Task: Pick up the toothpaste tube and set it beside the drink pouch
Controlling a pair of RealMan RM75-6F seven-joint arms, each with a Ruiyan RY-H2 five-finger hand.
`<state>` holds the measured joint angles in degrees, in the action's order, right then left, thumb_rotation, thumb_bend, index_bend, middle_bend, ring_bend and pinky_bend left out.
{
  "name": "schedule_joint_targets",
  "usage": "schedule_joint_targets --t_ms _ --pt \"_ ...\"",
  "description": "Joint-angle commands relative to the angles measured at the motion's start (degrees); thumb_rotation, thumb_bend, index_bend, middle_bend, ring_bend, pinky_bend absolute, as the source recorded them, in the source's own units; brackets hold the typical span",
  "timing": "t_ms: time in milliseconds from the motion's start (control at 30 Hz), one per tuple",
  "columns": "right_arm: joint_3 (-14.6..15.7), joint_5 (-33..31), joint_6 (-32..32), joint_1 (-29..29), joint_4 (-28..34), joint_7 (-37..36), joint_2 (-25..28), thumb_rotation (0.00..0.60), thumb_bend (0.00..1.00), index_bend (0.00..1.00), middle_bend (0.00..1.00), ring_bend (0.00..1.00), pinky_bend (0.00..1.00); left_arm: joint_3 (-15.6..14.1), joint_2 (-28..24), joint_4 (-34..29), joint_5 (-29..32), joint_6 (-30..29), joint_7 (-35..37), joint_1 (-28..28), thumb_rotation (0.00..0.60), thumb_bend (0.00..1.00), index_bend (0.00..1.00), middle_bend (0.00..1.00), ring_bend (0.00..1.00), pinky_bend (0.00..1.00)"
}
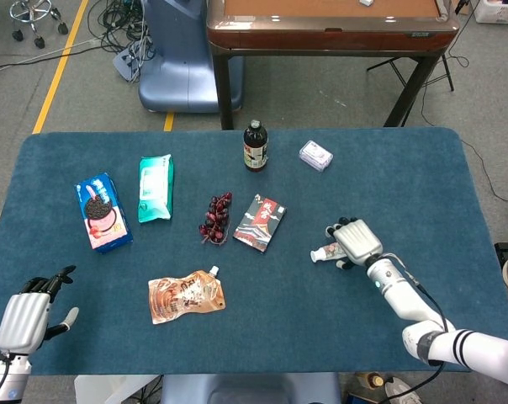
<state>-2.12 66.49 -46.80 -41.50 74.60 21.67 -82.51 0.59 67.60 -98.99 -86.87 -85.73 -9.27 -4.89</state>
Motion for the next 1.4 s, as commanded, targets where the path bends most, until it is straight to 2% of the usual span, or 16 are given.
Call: schedule_joint_targets --t_ms 33,133,733,900,1067,1233,1400 --pt "0.44 1.26 -0.63 0.47 -1.01 -0.52 -0.8 0.6 0.21 0.32 0.35 0.2 0.28 0.0 0.01 0.07 0.02 0.04 0.02 0.04 0.6 0.26 0.15 0.33 0.36 0.22" --pt "0.89 2.27 -1.02 0.84 -2.21 -0.55 -1.44 0.6 0.21 0.34 0.35 0.21 0.28 0.05 0.05 0.19 0.01 0.28 0.3 -0.07 0.6 0.26 0.15 0.33 0.36 0.22" --pt "1.47 4.81 0.21 1.58 -5.86 -1.59 -2.73 0.6 0.41 0.44 0.42 0.29 0.28 0.2 0.27 0.39 0.07 0.89 0.91 -0.28 0.6 0.26 0.15 0.33 0.36 0.22" --pt "1.57 5.71 1.35 1.15 -6.14 -2.25 -2.56 0.6 0.55 0.51 0.49 0.38 0.29 0.22 0.16 0.33 -0.18 0.86 1.08 -0.34 0.6 0.26 0.15 0.33 0.36 0.22" --pt "1.19 6.94 2.51 0.23 -5.47 -3.76 -1.47 0.6 0.72 0.67 0.6 0.55 0.36 0.21 -0.45 -0.27 -0.89 1.31 0.66 -0.83 0.6 0.26 0.15 0.33 0.36 0.22" --pt "0.4 7.64 4.25 -1.34 -3.55 -4.68 0.41 0.6 0.82 0.78 0.68 0.64 0.42 0.4 -1.96 -1.82 -2.2 3.44 -0.02 -2.69 0.6 0.26 0.15 0.33 0.36 0.22" --pt "-0.49 7.52 7.27 -3.71 -0.28 -4.49 3.09 0.6 0.88 0.85 0.73 0.7 0.43 1.11 -4.25 -2.78 -3.68 7.87 -0.65 -6.38 0.6 0.26 0.15 0.33 0.36 0.22"
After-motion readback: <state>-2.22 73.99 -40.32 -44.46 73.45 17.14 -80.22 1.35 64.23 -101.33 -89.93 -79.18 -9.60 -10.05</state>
